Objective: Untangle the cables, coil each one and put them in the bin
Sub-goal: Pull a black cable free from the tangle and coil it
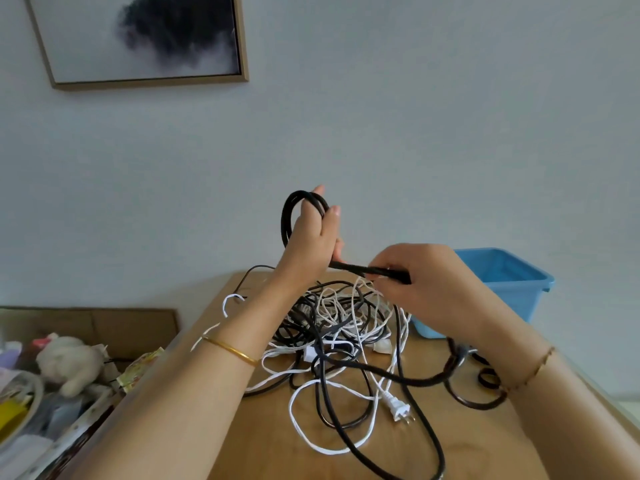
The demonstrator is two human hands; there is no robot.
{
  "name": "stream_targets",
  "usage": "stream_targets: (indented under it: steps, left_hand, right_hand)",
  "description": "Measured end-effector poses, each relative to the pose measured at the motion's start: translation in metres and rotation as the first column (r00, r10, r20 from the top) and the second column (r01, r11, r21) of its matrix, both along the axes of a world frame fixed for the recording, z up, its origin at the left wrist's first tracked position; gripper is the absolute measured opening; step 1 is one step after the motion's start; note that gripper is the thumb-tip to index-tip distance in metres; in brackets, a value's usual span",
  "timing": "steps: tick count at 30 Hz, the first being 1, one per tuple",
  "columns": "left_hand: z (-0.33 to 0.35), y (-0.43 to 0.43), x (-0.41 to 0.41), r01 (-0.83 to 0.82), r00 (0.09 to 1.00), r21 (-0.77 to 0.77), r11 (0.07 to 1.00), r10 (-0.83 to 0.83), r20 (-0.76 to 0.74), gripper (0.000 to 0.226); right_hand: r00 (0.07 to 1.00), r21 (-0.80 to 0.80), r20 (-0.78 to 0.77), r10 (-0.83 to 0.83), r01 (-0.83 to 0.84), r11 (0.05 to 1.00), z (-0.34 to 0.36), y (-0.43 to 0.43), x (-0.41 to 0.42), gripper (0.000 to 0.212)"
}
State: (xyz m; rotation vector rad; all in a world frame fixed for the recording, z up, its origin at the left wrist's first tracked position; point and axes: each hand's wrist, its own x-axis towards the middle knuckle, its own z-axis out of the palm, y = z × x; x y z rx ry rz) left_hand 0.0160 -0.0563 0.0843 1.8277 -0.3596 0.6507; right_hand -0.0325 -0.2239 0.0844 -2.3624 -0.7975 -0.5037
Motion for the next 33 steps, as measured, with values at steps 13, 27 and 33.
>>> stream_targets:
  steps: [13,27,33]
  left_hand:
    - [0.001,0.013,-0.028,0.338,0.874,0.514,0.789,-0.061,-0.481,0.047]
    - [0.035,0.057,-0.041,0.633,0.456,-0.124,0.764,-0.498,-0.737,0.054]
    - [0.060,0.037,-0.046,0.754,0.288,-0.310,0.579,-0.715,-0.637,0.055]
  right_hand:
    - [0.963,-0.406,0.234,-0.133,0.221,0.887,0.024,-0.016,0.041,0.014]
    - [0.596,-0.179,0.800,-0.063,0.337,0.925,0.000,-0.032,0.095,0.036]
    - [0.819,0.168,0.442,-0.367,0.326,0.930,-0.003,-0.003,0.102,0.035]
